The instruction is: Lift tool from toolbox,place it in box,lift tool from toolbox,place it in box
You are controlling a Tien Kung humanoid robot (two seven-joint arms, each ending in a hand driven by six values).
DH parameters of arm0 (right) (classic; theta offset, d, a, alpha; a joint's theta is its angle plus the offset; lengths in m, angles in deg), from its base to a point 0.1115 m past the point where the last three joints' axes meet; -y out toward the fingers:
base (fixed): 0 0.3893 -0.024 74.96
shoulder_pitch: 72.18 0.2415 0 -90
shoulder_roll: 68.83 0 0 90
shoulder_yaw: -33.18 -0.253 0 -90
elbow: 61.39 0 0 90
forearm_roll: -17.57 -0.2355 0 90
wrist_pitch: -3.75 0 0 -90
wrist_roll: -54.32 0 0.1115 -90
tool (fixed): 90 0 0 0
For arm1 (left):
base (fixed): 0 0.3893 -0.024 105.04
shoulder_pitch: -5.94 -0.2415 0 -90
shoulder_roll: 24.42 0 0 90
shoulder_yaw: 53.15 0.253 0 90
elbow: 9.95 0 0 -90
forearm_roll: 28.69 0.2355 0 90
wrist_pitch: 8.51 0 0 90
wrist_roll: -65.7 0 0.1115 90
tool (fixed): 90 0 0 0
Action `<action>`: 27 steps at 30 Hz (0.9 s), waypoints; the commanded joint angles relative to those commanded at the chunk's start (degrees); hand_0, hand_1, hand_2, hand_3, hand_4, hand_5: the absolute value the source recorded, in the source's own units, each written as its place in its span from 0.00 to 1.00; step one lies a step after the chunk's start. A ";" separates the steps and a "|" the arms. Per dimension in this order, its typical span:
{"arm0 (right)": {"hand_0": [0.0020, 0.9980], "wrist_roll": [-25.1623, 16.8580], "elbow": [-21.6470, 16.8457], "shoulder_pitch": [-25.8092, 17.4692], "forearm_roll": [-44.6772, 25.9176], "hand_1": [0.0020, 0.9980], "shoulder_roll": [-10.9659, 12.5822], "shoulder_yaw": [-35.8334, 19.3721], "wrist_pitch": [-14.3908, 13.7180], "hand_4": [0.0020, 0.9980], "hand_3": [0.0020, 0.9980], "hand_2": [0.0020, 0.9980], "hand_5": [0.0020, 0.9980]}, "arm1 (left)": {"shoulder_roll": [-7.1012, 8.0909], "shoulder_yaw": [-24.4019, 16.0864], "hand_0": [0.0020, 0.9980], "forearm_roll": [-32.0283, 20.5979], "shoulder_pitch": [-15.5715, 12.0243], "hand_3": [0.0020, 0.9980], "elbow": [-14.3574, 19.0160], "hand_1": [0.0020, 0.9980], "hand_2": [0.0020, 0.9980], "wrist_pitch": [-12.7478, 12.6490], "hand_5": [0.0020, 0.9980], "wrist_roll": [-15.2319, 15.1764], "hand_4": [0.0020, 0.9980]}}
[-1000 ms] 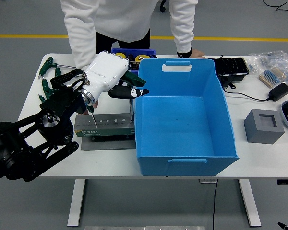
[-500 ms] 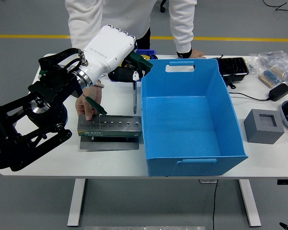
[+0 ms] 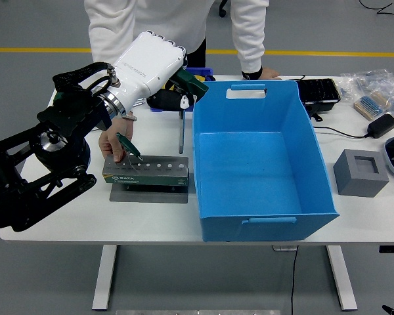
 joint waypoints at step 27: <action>0.77 0.11 0.00 0.25 0.92 0.69 -0.27 -0.31 0.23 0.95 0.67 0.73 0.77 | -8.05 3.37 0.12 -3.86 1.19 0.00 -0.92 0.00 0.00 -1.86 0.52 -0.11 0.69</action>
